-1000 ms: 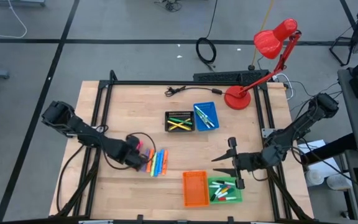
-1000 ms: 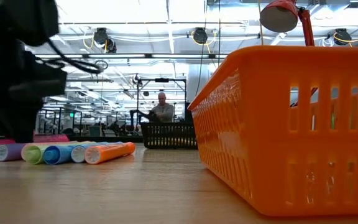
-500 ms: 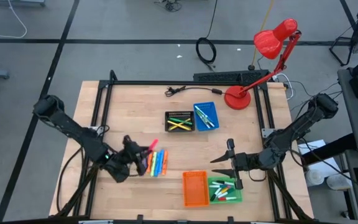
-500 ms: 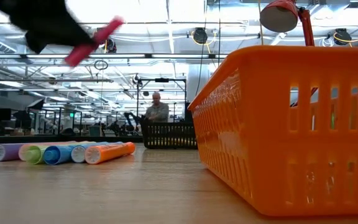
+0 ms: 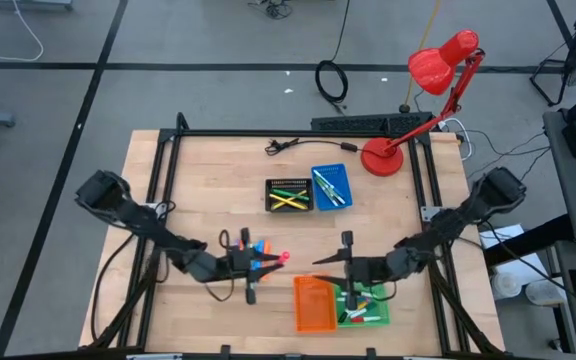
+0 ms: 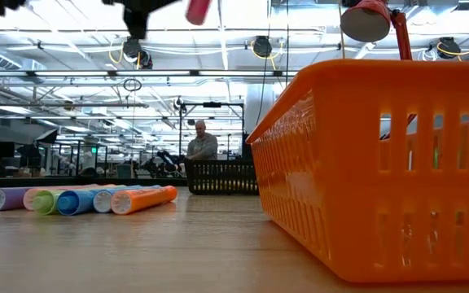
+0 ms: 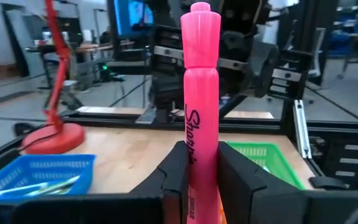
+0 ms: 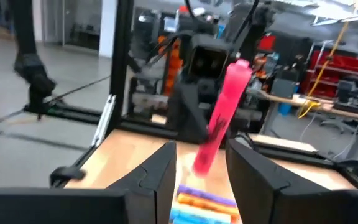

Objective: Pick & Place Markers
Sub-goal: Put the pink highlighter pen into the orange bin

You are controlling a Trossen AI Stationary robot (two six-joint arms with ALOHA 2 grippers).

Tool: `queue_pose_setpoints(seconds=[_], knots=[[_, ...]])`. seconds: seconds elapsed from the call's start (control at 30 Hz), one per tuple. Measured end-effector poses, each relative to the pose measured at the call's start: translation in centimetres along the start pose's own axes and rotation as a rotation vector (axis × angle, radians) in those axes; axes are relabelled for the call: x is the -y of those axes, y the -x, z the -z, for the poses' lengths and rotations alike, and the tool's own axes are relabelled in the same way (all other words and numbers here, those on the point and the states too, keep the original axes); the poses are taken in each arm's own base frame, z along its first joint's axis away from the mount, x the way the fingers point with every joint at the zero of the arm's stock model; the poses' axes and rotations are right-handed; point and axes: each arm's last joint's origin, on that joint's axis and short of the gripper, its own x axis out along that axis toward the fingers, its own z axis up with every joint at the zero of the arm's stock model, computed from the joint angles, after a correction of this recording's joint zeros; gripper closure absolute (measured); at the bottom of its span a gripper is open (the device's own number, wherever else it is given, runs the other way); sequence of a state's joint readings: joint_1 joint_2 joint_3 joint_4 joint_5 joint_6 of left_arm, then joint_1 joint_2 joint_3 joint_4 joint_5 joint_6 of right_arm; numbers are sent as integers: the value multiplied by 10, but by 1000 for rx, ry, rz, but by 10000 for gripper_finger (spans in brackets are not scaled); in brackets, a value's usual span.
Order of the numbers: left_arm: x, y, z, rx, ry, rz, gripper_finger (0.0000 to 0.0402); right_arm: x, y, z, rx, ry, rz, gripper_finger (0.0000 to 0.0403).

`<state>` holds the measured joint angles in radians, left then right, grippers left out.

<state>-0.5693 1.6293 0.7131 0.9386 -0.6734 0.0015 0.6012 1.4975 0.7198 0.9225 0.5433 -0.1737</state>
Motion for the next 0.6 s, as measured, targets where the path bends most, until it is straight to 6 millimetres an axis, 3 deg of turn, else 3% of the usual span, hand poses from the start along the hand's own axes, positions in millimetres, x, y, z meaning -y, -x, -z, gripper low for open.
queue_pose_setpoints(seconds=[0.13, 0.33, 0.6], knots=[[0, -21, 5, -10, 2, 40, 343, 4, -9, 4, 61, -81, -88, 257], [12, -51, -4, -26, -35, 120, 343, 18, -18, 8, 64, -227, -142, 194], [21, -62, -20, -58, -61, 158, 343, 20, -19, 11, 45, -215, -111, 161]])
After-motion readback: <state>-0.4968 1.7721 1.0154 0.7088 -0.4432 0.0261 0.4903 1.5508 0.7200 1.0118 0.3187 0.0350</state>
